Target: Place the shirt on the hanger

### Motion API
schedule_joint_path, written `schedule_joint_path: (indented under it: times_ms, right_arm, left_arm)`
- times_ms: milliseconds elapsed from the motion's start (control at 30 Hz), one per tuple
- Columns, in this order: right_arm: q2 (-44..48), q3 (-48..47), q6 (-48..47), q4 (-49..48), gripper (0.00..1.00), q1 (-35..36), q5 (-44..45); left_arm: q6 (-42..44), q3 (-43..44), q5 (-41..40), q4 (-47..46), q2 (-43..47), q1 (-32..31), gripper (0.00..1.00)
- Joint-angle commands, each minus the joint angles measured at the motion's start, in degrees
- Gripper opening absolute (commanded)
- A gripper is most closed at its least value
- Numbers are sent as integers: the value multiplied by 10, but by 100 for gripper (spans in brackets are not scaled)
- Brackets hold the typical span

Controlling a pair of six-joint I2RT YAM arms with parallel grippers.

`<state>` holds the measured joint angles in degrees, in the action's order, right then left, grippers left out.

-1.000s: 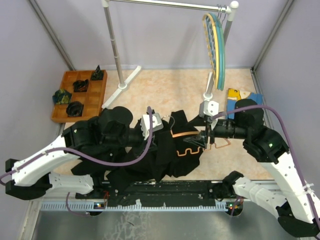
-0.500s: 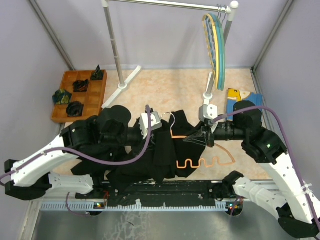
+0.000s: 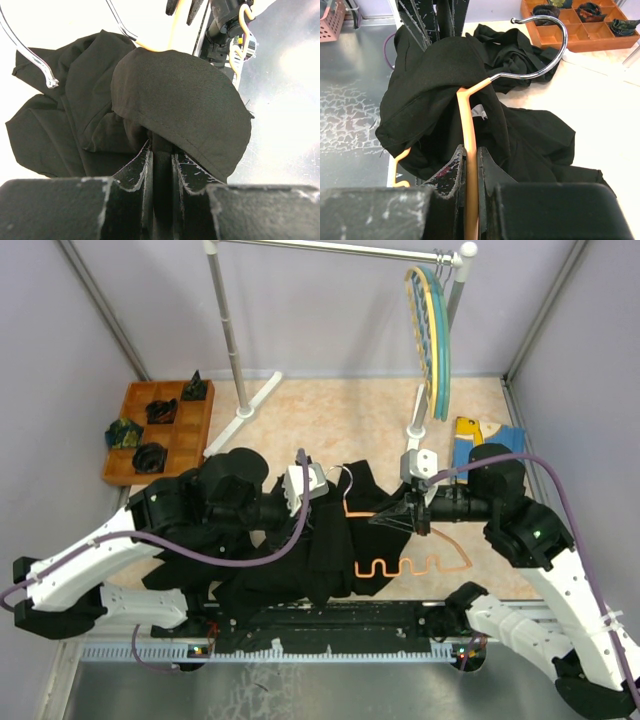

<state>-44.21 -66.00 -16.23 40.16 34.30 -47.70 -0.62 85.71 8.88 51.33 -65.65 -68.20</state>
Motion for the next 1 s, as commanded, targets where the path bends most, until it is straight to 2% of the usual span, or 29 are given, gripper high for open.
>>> schedule_joint_path:
  times_ms: [0, 433, 600, 733, 867, 967]
  right_arm:
    - [-5, 2, 29, -93, 0, 5, -38]
    - [0, 22, 41, -117, 0, 5, -47]
    - [0, 26, 44, -125, 0, 5, -49]
    - [1, 27, 45, -128, 0, 5, -49]
    - [6, 28, 40, -123, 0, 5, -27]
    - [21, 29, 34, -119, 0, 5, 5]
  left_arm:
    - [-1, 27, 57, -118, -29, -8, 10]
    - [2, 40, 66, -138, -46, -7, 26]
    - [2, 42, 71, -140, -53, -8, 28]
    - [4, 41, 72, -141, -54, -7, 22]
    - [4, 42, 70, -135, -54, -7, 0]
    - [5, 41, 66, -126, -48, -8, 0]
